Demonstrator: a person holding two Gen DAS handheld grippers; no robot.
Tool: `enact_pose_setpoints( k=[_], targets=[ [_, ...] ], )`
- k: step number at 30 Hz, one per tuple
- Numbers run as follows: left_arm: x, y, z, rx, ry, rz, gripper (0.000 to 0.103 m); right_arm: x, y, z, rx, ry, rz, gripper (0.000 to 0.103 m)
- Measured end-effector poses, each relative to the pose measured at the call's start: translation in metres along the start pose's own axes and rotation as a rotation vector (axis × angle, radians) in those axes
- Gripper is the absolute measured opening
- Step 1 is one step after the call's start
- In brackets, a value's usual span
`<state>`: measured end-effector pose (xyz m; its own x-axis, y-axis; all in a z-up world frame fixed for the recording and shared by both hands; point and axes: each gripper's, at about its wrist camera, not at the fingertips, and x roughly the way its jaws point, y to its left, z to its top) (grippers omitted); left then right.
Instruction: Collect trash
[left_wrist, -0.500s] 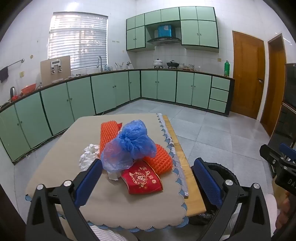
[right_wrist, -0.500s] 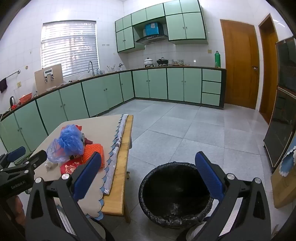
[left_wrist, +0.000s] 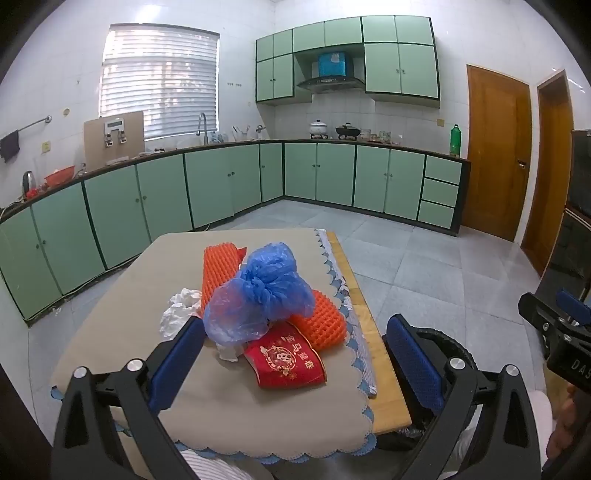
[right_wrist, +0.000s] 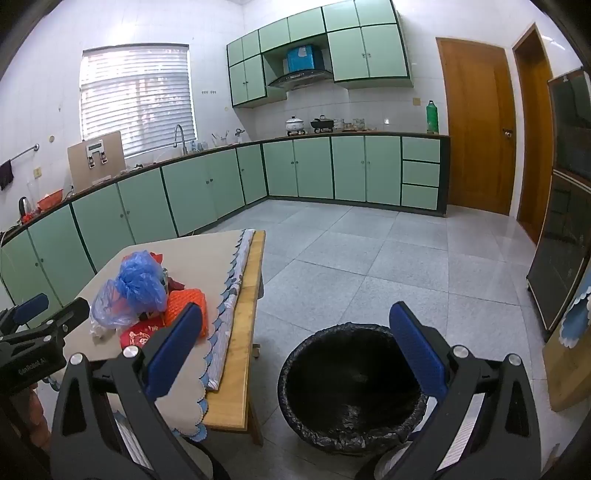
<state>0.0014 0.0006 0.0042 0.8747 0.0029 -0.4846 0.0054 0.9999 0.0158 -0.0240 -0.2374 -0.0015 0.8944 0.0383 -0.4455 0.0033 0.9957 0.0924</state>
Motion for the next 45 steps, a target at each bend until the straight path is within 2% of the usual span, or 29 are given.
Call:
enact_pose_setpoints(
  k=[45],
  targets=[
    [-0.0031,0.0012,0.0025,-0.005,-0.011,0.002,0.097,-0.0025,-0.0051,-0.0002,0.008,-0.003,0.001,0.098]
  ],
)
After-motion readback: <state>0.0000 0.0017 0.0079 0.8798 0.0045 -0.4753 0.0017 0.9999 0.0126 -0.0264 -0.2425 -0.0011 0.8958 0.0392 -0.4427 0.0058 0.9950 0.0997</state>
